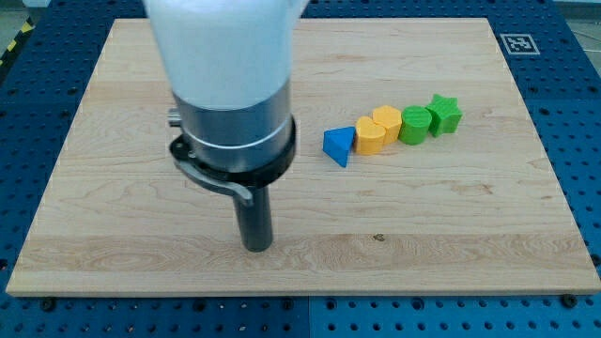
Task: Push blue cube left to the blue triangle
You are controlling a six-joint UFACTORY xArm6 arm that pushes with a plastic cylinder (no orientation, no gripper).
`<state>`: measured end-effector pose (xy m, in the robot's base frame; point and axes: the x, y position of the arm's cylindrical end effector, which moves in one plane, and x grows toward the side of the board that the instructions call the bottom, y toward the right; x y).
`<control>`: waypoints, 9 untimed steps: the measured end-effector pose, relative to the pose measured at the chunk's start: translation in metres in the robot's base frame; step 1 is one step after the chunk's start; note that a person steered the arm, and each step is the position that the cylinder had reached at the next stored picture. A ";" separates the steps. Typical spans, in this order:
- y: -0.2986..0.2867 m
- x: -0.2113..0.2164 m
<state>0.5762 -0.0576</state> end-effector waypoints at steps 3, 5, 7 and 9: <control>-0.039 0.000; -0.046 0.000; -0.067 0.000; -0.103 -0.001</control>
<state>0.5757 -0.1611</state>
